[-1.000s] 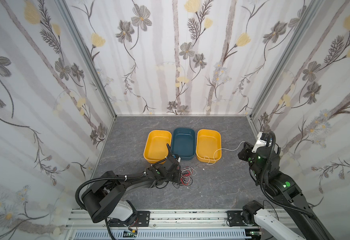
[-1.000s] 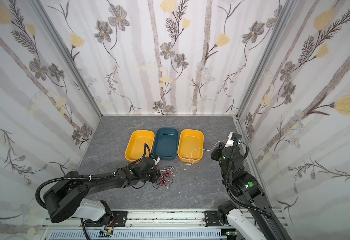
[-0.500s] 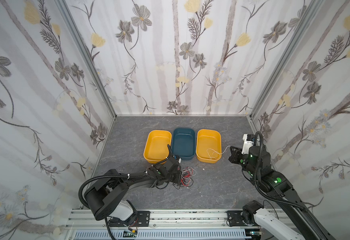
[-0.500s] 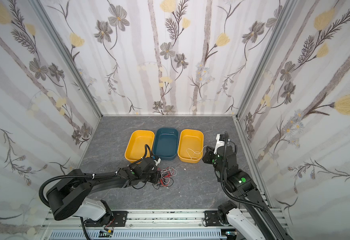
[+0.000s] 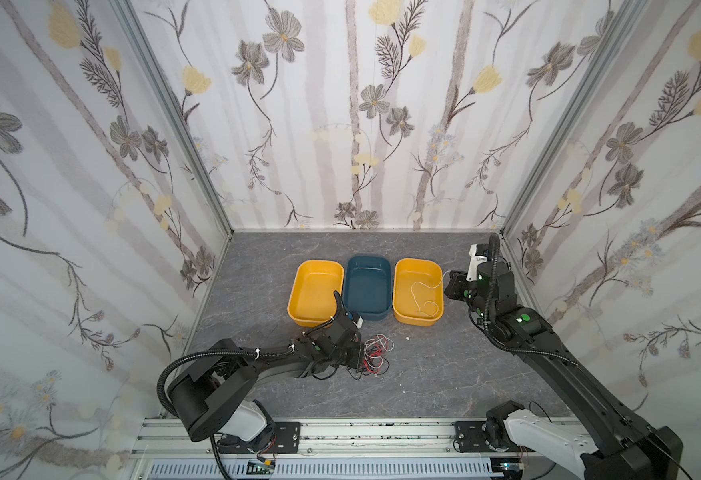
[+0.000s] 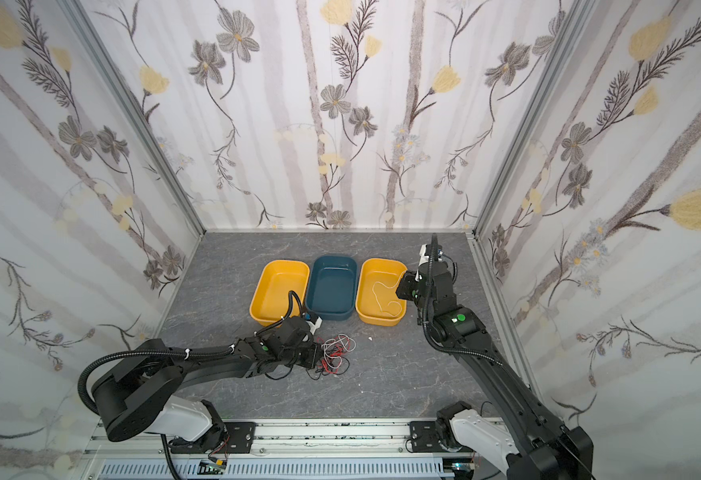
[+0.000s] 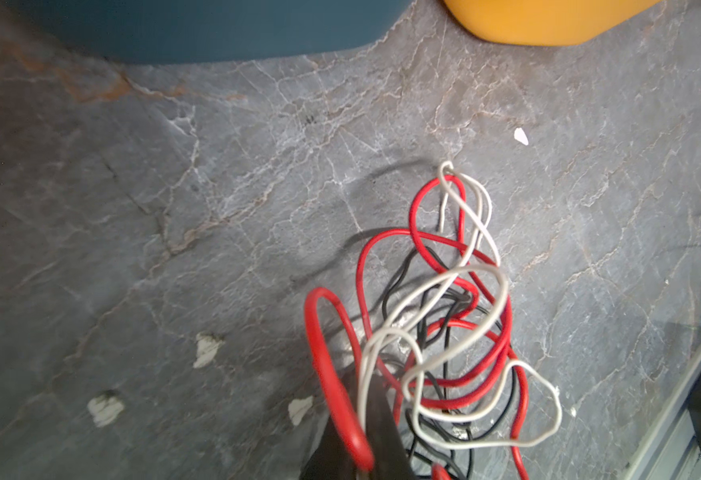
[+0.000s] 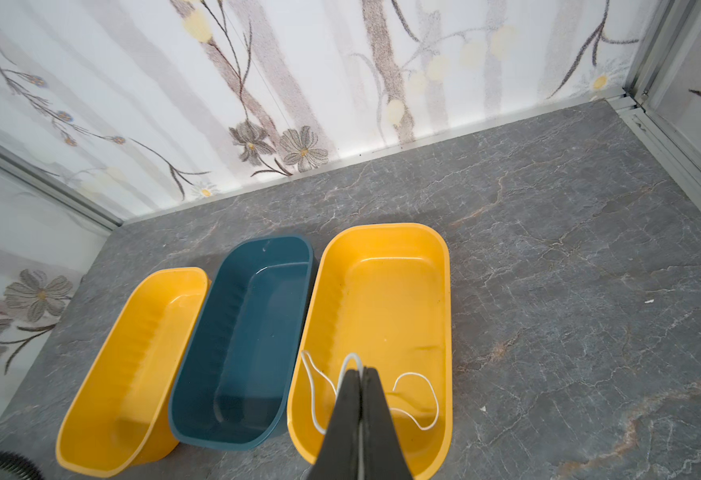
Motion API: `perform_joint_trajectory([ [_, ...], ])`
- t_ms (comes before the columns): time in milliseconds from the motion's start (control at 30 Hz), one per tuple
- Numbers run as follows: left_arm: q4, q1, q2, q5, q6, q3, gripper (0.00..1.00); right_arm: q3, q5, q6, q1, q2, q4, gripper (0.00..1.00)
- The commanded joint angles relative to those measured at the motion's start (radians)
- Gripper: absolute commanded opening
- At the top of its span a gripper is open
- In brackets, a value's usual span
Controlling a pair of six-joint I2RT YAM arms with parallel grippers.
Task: Untangle the cables
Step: 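Lay the white cable into the yellow tub nearest the right gripper, then move the right gripper back to the bundle held by the left gripper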
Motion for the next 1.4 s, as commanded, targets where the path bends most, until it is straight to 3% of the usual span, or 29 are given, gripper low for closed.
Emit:
perform_joint_trajectory([
  [0,0.049,0.0,-0.013,0.008,-0.016,-0.005,0.07,0.037,0.082,-0.034,-0.001,0.1,0.054,0.0],
  [133,0.048,0.0,-0.02,0.005,-0.016,-0.009,0.07,0.084,0.131,-0.042,-0.001,0.239,0.054,0.0],
  [467,0.056,0.002,-0.021,0.002,-0.021,-0.007,0.08,0.103,-0.049,-0.016,0.001,0.522,0.133,0.0],
  [667,0.061,-0.002,-0.027,0.002,-0.022,-0.006,0.08,0.08,-0.094,-0.005,0.001,0.6,0.157,0.02],
  [800,0.065,0.0,-0.024,0.003,-0.023,-0.004,0.08,0.075,-0.084,-0.015,-0.002,0.612,0.147,0.1],
  [900,0.065,-0.003,-0.025,0.005,-0.023,-0.002,0.08,0.074,-0.064,-0.022,-0.004,0.585,0.13,0.24],
  [1200,0.074,-0.008,-0.024,0.003,-0.018,-0.001,0.08,0.073,-0.016,-0.057,-0.004,0.425,0.074,0.48],
  [1367,0.077,-0.012,-0.025,0.001,-0.018,0.0,0.08,0.038,-0.094,-0.059,0.001,0.327,0.065,0.5],
])
